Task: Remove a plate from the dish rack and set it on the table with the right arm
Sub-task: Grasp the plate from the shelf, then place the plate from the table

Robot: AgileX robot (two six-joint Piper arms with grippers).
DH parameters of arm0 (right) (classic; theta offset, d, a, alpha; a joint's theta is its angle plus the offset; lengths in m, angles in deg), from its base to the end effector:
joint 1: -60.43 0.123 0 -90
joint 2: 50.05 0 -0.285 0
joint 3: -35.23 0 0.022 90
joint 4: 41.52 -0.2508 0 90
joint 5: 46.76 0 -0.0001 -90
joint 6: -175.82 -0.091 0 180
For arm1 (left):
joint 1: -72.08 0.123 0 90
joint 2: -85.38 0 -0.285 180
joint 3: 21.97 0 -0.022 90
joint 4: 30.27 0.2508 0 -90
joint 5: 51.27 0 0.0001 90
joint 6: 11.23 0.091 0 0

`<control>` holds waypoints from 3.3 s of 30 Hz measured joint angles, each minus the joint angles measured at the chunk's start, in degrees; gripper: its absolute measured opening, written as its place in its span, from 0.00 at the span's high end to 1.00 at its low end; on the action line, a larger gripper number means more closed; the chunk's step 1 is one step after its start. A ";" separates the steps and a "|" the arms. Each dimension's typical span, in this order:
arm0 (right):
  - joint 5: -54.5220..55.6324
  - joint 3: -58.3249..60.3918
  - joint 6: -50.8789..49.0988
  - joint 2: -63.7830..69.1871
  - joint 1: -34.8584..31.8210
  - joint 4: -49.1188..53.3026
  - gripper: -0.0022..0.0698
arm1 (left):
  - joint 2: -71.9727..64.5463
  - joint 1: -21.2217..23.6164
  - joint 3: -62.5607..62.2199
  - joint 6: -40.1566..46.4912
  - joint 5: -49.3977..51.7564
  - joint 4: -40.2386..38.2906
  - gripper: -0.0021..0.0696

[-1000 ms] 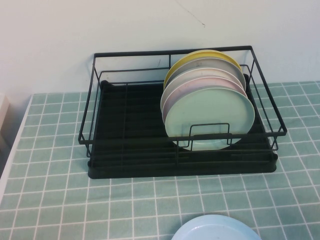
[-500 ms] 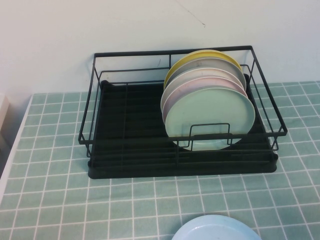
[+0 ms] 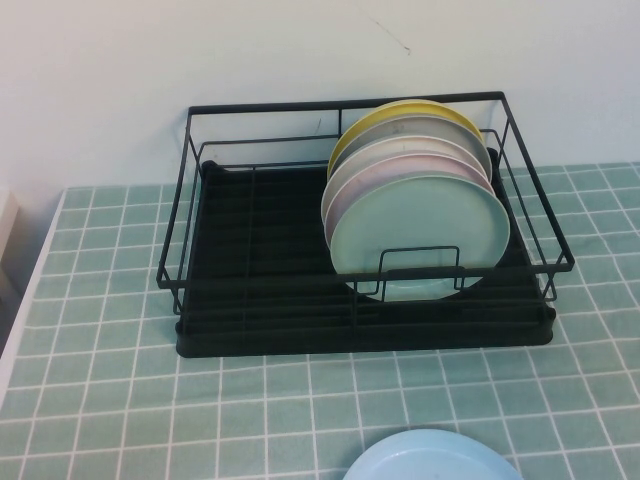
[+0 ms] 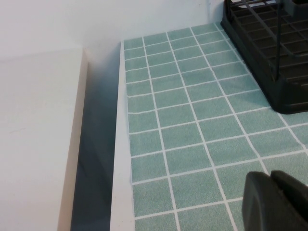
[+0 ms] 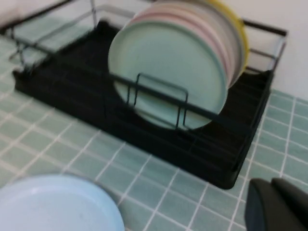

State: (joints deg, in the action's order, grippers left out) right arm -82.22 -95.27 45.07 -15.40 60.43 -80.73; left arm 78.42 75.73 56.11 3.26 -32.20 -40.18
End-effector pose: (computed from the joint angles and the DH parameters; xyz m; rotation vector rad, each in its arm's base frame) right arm 0.0907 0.0334 0.2993 -0.5037 1.8820 0.1898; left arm 0.0535 -0.0017 0.1793 0.0631 1.8113 0.0576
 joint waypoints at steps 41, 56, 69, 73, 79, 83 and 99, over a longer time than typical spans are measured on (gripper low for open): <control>-3.69 -52.97 36.17 70.89 17.82 10.39 0.38 | 0.00 0.00 0.00 0.00 -0.10 0.00 0.98; 2.74 -53.06 37.02 76.11 18.07 10.41 0.39 | 0.00 0.00 0.00 0.00 -0.10 0.00 0.98; 6.46 -56.14 33.49 78.13 18.07 8.30 0.86 | 0.00 0.00 0.00 0.00 -0.10 0.00 0.98; 2.40 -59.85 28.23 76.15 18.07 12.18 0.86 | 0.00 0.00 0.00 0.00 -0.10 0.00 0.98; -6.28 -62.81 13.77 66.20 18.07 20.30 0.86 | 0.00 0.00 0.00 0.00 -0.10 0.00 0.98; -15.62 -62.95 0.80 57.91 17.74 21.97 0.86 | 0.00 0.00 0.00 0.00 -0.10 0.00 0.98; -17.90 -17.74 -22.53 36.22 17.51 5.08 0.86 | 0.00 0.00 0.00 0.00 -0.10 0.00 0.98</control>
State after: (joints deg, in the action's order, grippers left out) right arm -100.12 -113.02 22.54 20.82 77.94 -75.64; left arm 78.42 75.73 56.11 3.26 -32.30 -40.18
